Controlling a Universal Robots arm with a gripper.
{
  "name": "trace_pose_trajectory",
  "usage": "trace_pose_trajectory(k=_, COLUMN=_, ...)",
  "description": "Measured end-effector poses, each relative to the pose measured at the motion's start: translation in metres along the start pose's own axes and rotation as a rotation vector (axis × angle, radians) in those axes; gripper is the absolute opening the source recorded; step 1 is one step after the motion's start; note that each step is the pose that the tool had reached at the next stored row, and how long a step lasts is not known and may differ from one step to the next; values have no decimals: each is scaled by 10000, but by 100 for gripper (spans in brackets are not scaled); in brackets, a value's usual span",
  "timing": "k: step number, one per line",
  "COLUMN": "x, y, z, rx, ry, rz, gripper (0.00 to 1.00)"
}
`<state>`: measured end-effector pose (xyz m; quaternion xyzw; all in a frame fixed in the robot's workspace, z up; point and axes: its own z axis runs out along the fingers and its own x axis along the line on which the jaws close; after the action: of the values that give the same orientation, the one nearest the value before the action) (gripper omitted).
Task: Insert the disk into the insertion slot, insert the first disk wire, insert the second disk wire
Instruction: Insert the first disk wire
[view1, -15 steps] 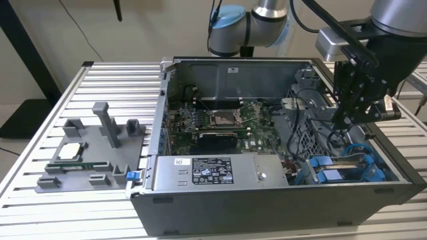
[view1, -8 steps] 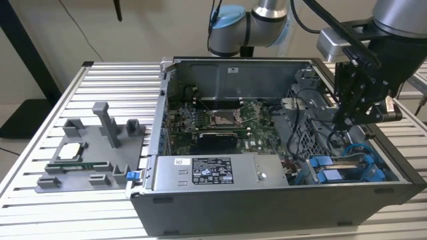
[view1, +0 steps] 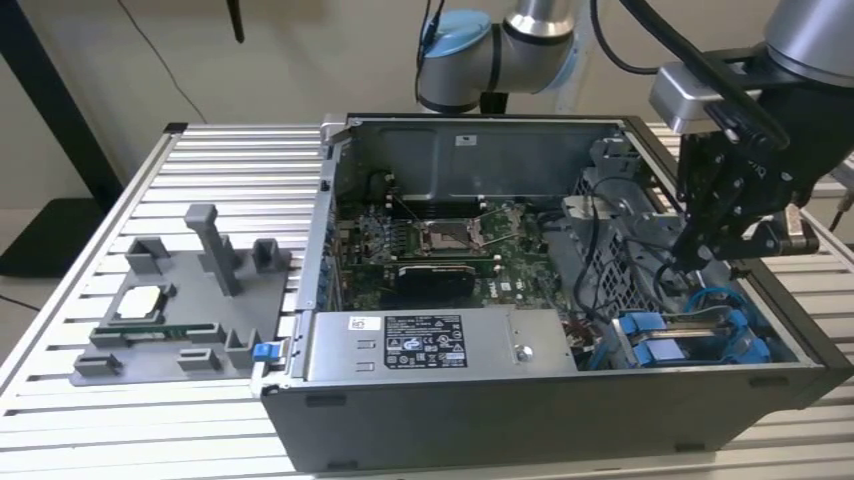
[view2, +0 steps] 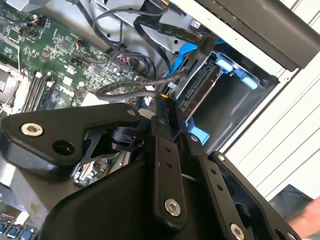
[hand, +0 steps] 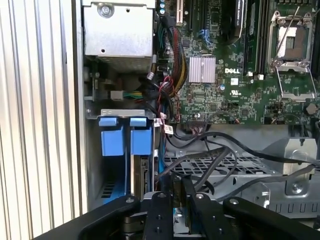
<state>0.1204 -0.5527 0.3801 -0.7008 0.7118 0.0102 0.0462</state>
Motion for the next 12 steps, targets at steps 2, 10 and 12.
trace_pose_trajectory(k=2, x=19, y=-16, z=13, rx=-6, ry=1, rz=1, gripper=0)
trace_pose_trajectory(k=10, x=93, y=-94, z=76, rx=-11, ry=0, rz=0, gripper=0)
trace_pose_trajectory(k=12, x=113, y=-110, z=92, rx=-11, ry=0, rz=1, gripper=0)
